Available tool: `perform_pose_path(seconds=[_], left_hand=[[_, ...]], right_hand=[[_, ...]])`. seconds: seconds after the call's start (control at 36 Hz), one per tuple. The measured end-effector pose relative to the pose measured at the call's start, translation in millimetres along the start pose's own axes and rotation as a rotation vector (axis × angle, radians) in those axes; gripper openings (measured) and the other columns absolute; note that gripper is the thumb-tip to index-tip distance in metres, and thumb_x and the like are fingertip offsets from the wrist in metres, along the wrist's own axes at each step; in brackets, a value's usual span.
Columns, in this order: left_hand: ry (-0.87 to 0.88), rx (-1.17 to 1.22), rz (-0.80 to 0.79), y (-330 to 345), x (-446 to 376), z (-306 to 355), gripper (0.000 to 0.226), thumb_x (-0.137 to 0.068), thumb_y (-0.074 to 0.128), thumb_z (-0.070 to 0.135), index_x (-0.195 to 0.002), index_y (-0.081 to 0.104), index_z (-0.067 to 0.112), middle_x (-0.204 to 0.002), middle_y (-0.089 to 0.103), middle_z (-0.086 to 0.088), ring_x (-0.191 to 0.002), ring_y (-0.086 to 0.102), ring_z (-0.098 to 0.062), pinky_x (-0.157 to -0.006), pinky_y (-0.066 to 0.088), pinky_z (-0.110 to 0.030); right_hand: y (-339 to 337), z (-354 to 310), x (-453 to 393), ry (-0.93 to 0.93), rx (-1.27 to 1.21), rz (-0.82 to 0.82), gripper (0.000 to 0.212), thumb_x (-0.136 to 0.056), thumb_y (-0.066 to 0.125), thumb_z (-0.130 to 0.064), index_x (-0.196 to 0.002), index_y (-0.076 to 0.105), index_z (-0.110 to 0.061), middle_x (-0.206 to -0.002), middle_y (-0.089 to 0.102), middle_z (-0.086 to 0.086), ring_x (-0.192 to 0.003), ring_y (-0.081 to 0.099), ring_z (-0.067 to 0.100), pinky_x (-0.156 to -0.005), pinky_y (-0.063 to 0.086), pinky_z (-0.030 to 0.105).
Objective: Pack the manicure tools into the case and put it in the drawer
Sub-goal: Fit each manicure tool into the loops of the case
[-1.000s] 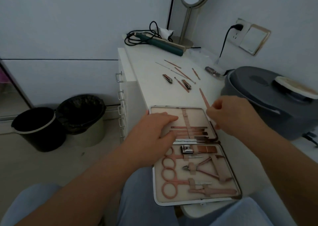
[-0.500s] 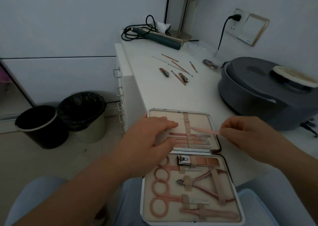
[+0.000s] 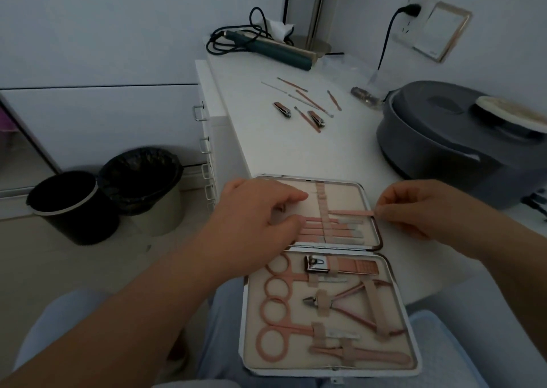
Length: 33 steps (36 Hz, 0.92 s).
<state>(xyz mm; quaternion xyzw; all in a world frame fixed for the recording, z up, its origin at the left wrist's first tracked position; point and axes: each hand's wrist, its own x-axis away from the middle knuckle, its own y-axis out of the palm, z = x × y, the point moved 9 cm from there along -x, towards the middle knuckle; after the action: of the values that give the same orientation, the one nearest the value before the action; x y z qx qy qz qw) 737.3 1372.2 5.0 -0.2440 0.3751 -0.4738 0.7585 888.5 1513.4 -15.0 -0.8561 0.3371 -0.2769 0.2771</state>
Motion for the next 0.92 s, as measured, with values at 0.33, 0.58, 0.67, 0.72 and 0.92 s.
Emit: perform_pose_path(seconds=[0.33, 0.58, 0.67, 0.72, 0.92], left_hand=[[0.04, -0.058, -0.053, 7, 2, 5, 0.044, -0.069, 0.047, 0.057, -0.106, 0.061, 0.037, -0.1, 0.048, 0.027, -0.1, 0.035, 0.012, -0.09, 0.011, -0.017], [0.038, -0.107, -0.069, 10, 6, 7, 0.047, -0.069, 0.045, 0.059, -0.109, 0.06, 0.039, -0.105, 0.043, 0.027, -0.1, 0.029, 0.012, -0.092, 0.009, -0.016], [0.029, -0.103, -0.071, 10, 7, 7, 0.047, -0.069, 0.045, 0.059, -0.109, 0.06, 0.039, -0.11, 0.048, 0.023, -0.103, 0.032, 0.009, -0.093, 0.009, -0.017], [0.024, -0.106, -0.079, 10, 7, 6, 0.047, -0.07, 0.044, 0.058, -0.109, 0.06, 0.039, -0.113, 0.049, 0.022, -0.107, 0.032, 0.007, -0.093, 0.009, -0.016], [0.01, -0.089, -0.091, 10, 7, 8, 0.046, -0.07, 0.044, 0.057, -0.11, 0.06, 0.038, -0.113, 0.048, 0.022, -0.109, 0.034, 0.004, -0.097, 0.009, -0.018]], right_hand=[[5, 1, -7, -0.008, -0.087, -0.166, 0.017, -0.081, 0.063, -0.005, -0.066, 0.058, -0.013, -0.044, 0.052, -0.002, -0.037, 0.042, 0.006, -0.036, 0.033, 0.016], [8, 4, -11, -0.019, -0.108, -0.253, 0.024, -0.079, 0.064, -0.004, -0.06, 0.065, -0.019, -0.051, 0.056, 0.003, -0.041, 0.047, 0.009, -0.037, 0.037, 0.016], [10, 5, -9, -0.011, -0.11, -0.283, 0.024, -0.079, 0.064, -0.004, -0.06, 0.065, -0.019, -0.051, 0.056, 0.004, -0.042, 0.047, 0.009, -0.037, 0.037, 0.016], [11, 5, -7, 0.001, -0.128, -0.306, 0.024, -0.079, 0.063, -0.003, -0.06, 0.066, -0.018, -0.05, 0.056, 0.003, -0.04, 0.046, 0.008, -0.036, 0.037, 0.015], [14, 6, -6, 0.018, -0.152, -0.342, 0.016, -0.075, 0.064, -0.002, -0.063, 0.065, -0.013, -0.049, 0.053, 0.004, -0.04, 0.044, 0.009, -0.036, 0.036, 0.016]])
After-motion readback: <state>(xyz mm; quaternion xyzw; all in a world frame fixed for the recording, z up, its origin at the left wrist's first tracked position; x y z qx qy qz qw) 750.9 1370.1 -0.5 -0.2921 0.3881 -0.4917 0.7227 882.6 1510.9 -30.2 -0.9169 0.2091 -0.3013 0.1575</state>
